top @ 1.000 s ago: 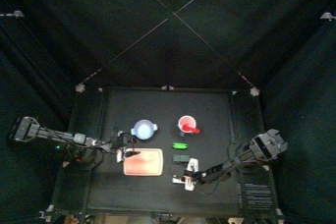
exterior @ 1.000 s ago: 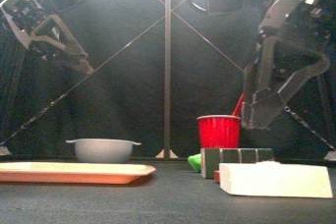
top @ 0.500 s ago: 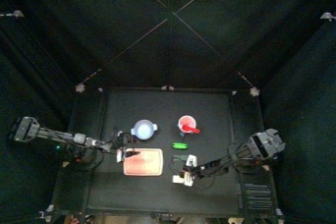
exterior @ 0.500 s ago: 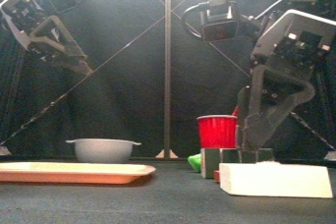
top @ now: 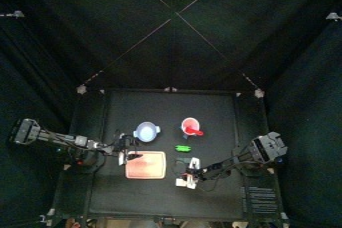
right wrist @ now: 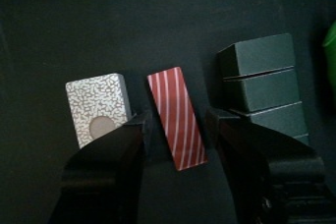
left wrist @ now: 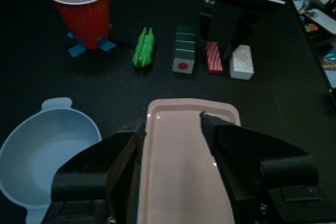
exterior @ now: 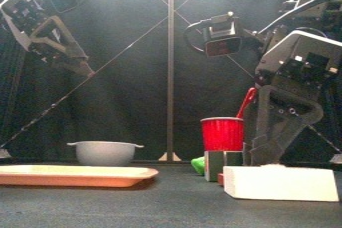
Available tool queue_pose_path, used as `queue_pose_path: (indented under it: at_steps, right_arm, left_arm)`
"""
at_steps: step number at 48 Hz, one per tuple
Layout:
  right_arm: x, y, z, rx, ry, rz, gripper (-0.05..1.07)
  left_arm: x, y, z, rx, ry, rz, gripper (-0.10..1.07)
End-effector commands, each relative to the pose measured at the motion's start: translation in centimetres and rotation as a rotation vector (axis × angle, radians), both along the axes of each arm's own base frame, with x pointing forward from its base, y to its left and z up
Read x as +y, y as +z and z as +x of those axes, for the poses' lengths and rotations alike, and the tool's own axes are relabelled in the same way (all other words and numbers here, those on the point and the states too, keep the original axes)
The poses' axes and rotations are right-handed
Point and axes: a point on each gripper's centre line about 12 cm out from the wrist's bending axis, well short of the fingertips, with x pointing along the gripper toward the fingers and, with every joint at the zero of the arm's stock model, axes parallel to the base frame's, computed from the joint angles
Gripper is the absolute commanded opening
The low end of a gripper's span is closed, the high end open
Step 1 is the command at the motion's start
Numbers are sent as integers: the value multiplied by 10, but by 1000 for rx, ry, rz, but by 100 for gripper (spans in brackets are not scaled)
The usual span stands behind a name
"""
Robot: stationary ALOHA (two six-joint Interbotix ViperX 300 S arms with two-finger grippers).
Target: Grab salmon
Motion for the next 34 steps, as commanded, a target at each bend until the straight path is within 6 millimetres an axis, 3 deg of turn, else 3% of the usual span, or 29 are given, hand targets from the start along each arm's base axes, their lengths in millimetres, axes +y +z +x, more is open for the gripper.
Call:
queue_pose_path:
  at_steps: [1, 34]
  right_arm:
    - [-1, 7, 3, -22, -5, 11, 83]
    - [-5, -11, 2, 15, -13, 17, 80]
  left_arm:
    - [0, 4, 2, -11, 1, -1, 86]
    - [0, 4, 2, -11, 1, -1, 86]
